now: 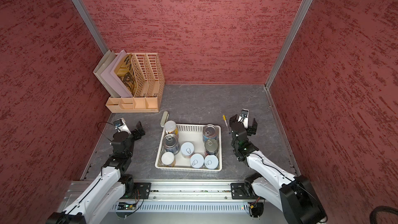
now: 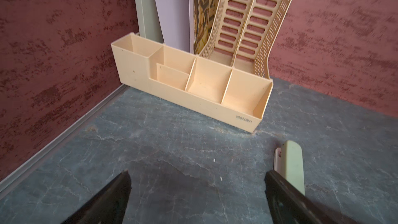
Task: Put the canned food in the basket
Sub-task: Reset both arms
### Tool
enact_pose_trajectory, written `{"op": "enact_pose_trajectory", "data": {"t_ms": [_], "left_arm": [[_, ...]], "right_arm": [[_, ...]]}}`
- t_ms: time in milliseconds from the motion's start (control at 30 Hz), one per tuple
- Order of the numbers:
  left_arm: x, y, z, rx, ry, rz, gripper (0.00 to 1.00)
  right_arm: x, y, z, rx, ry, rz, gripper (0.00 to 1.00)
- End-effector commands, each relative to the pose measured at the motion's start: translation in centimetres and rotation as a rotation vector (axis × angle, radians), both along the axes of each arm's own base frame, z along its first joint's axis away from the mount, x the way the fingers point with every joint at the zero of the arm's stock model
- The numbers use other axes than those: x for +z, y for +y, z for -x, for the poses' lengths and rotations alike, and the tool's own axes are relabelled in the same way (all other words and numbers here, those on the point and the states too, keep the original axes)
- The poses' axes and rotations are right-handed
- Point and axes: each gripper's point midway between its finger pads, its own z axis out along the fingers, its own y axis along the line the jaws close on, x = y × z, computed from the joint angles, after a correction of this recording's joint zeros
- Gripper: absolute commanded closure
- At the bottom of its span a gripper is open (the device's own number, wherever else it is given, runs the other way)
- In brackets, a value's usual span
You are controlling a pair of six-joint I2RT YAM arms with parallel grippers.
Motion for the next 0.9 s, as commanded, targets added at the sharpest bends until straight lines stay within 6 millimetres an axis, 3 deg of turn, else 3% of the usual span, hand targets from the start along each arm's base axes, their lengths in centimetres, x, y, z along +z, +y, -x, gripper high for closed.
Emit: {"op": "enact_pose_trajectory", "data": {"t_ms": [0,67,100,200,300,400,500,733,867], "left_arm": [[1.2,1.6,0.0,0.05,-0.155,0.034,0.0],[1.2,0.7,-0.8,-0.029,-0.158,0.046,0.0],[1.2,0.3,-1.2,-0.055,-0.157,0.046,0.0],[1.2,-1.0,-2.8,-0.14,-0.126,0.029,0.0],[1.0,-1.9,-3.7,-0.189,-0.081,0.012,0.0],[0.9,-1.4,-4.0,-0.173,-0.062,-0.011,0.0],[1.3,-2.9,-4.9,-0.262,-0.103,-0.037,0.0],[1.3,-3.2,-5.8,-0.295,-0.096,-0.064,0.0],[1.3,-3.7,-7.4,-0.335,-0.09,-0.093,0.0]], "right_arm": [[-0.9,-2.2,-0.5,-0.043,-0.042,-0.026,0.02],[-2.7,-4.0,-1.3,-0.086,-0.03,-0.061,0.02],[-2.7,-4.2,-1.5,-0.094,-0.033,-0.044,0.02],[-1.7,-3.1,-1.6,0.008,-0.131,0.011,0.02],[-1.1,-3.2,-1.2,0.005,-0.215,0.059,0.02],[-2.1,-2.0,-2.7,0.089,-0.122,0.04,0.02],[-3.3,-2.3,-3.6,0.149,-0.171,-0.052,0.02],[-5.8,-0.5,-6.0,0.279,-0.07,-0.036,0.02],[-5.8,-0.1,-6.5,0.298,-0.05,-0.036,0.02]]}}
